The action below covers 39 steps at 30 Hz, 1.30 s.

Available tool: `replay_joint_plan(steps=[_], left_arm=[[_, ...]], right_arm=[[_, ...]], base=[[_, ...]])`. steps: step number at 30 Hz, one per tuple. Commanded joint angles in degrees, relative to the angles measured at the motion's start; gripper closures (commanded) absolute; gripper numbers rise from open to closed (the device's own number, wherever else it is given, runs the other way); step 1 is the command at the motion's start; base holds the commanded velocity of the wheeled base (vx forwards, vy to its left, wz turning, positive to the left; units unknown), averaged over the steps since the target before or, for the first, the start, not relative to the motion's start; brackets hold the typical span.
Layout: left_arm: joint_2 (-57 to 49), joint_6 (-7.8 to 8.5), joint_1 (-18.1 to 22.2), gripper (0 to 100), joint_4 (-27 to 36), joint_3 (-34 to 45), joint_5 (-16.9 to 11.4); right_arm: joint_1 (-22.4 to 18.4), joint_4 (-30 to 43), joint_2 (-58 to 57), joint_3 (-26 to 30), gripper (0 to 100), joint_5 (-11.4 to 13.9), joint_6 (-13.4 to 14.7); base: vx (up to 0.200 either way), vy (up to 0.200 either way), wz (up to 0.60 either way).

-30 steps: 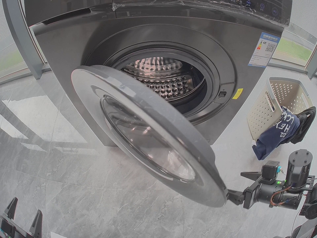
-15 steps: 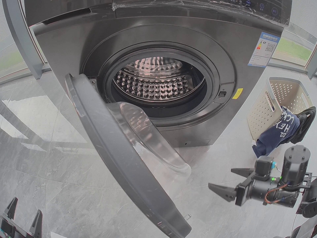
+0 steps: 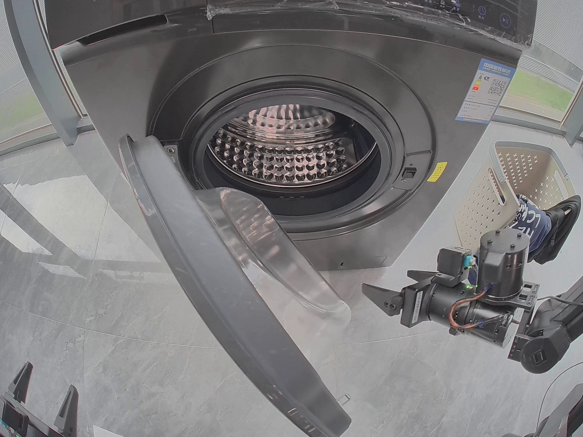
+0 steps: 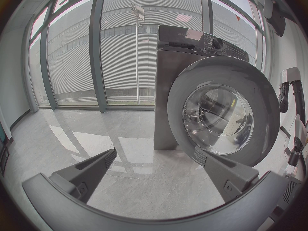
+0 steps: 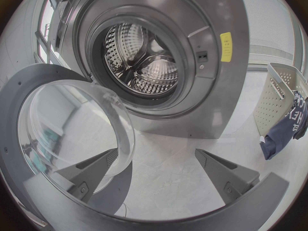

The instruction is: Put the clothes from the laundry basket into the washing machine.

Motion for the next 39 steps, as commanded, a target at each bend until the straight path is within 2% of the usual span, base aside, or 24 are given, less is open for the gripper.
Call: replay_joint_plan(steps=[1,4,6,13,23,26,35,39], left_arm=[[-0.95,-0.06,0.00,0,-0.02,1.01,0.01],[-0.95,-0.06,0.00,0,-0.02,1.01,0.01],[-0.95,-0.06,0.00,0,-0.02,1.01,0.01],[-0.95,0.02,0.00,0,-0.02,1.01,0.01],[-0.95,0.02,0.00,0,-0.02,0.92,0.01],[-0.95,0.02,0.00,0,-0.02,0.92,0.01],[-0.95,0.02,0.00,0,-0.02,1.01,0.01],[-0.95,0.02,0.00,0,-0.02,0.92,0.01]], right_arm=[[2.95,0.04,2.96,-0.65,0,0.05,0.01],[4.09,-0.04,2.96,-0.47,0,-0.04,-0.08],[7.52,-0.13,2.87,0.06,0,0.05,0.09],[12.17,-0.40,2.16,1.46,0,0.75,0.97],[9.62,-2.68,6.56,-2.67,0,0.14,1.68],[9.62,-3.03,7.26,-3.46,0,0.14,1.68],[10.68,-3.65,11.92,-8.29,0,0.22,1.50],[12.79,-3.74,15.17,-10.14,0,0.14,1.24]], base=[[0.000,0.000,0.00],[0.000,0.000,0.00],[0.000,0.000,0.00],[0.000,0.000,0.00],[0.000,0.000,0.00],[-0.200,0.000,0.00],[-0.200,0.000,0.00],[0.000,0.000,0.00]])
